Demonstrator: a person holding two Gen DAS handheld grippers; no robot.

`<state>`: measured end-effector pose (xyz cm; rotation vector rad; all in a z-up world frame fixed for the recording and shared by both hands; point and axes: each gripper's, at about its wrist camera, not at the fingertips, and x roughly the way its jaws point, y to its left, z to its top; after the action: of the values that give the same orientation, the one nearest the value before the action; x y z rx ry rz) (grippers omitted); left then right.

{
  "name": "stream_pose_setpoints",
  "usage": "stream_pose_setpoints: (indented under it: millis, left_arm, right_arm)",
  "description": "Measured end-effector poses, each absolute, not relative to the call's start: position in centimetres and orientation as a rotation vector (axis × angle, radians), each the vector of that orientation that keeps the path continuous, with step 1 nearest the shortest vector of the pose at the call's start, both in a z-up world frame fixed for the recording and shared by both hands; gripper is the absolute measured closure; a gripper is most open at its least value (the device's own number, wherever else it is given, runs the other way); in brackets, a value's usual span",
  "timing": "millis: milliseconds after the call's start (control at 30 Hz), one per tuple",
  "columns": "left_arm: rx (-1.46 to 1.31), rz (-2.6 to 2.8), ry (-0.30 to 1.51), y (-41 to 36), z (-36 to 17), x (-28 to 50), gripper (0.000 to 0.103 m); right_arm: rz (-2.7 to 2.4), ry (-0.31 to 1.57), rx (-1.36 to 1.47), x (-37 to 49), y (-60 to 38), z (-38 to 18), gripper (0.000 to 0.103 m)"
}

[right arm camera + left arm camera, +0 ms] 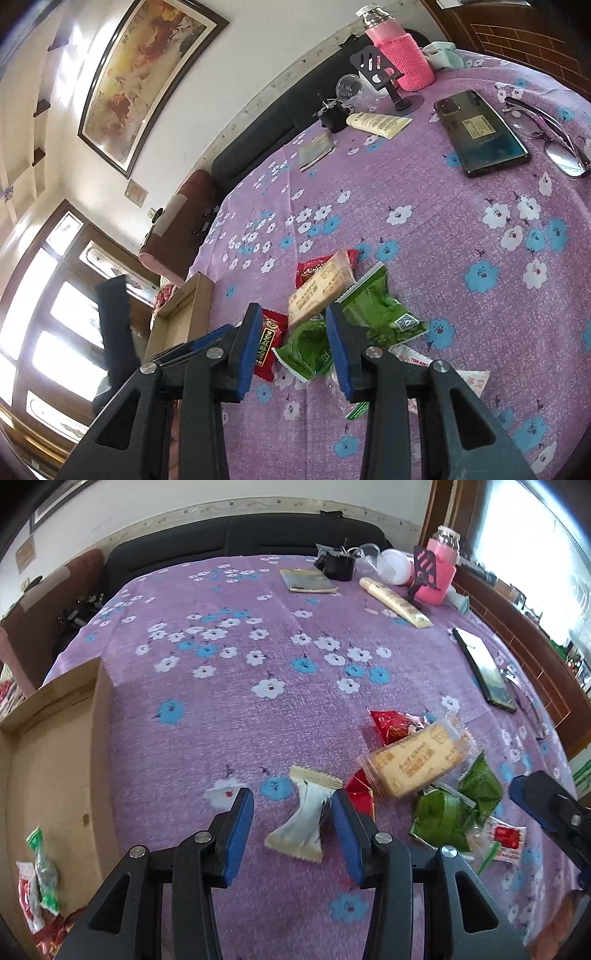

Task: Organize snacks
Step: 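Move both grippers back to the pile and grasp a white wrapper with the left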

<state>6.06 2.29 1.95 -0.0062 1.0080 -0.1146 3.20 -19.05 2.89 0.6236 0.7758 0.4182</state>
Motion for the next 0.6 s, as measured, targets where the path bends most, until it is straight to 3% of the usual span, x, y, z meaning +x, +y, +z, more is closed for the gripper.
stream_pose_setpoints:
  millis: [100,200,600]
  left_arm:
    - [0.018,-0.097,1.002,2.1,1.2,6.3,0.058]
    - [0.026,-0.063,0.974,2.5,0.9,6.4,0.069]
    - [-0.125,-0.133,0.820,4.8,4.6,4.9,0.071]
  right_arm:
    - [0.421,0.772,0.611,3.1,-18.8,2.9,0.069]
    - [0.430,0.775,0.584,3.1,-18.3,2.9,0.069]
    - [0.479,0.720,0.410,2.2,-15.1,3.8,0.069]
